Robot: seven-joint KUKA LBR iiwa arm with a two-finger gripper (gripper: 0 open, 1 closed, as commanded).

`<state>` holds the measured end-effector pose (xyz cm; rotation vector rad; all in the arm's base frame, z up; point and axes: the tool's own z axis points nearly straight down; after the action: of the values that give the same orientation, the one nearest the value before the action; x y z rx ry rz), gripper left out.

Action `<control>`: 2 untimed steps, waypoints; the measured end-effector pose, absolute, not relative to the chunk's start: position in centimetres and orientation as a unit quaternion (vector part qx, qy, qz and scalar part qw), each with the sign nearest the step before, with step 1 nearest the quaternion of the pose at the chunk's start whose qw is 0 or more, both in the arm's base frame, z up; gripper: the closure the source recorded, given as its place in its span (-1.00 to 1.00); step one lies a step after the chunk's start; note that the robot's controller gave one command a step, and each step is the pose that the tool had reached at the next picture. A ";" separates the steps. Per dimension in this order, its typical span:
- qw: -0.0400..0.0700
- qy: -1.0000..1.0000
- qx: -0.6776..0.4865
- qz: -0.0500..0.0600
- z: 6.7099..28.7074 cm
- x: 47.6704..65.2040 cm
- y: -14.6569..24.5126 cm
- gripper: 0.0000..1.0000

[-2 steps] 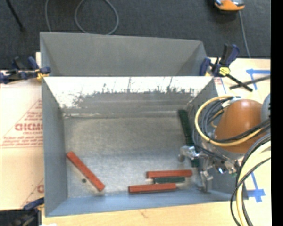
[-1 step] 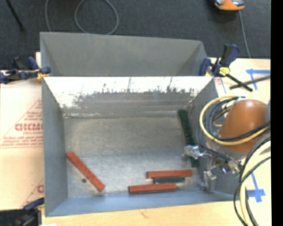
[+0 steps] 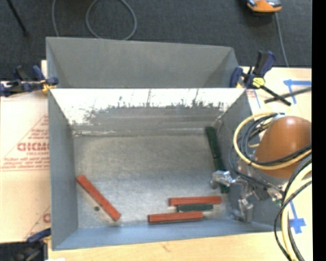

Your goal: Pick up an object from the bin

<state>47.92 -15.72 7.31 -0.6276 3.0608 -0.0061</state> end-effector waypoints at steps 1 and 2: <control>0.007 0.935 -0.356 -0.003 7.2 49.2 -12.3 -1.00; 0.004 0.923 -0.384 0.000 7.0 50.0 -6.0 -1.00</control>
Offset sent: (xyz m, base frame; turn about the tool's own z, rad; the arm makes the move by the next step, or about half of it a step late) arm 0.0101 0.0361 -0.0031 -0.3262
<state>50.02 -5.97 7.04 -1.2032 2.8932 0.0013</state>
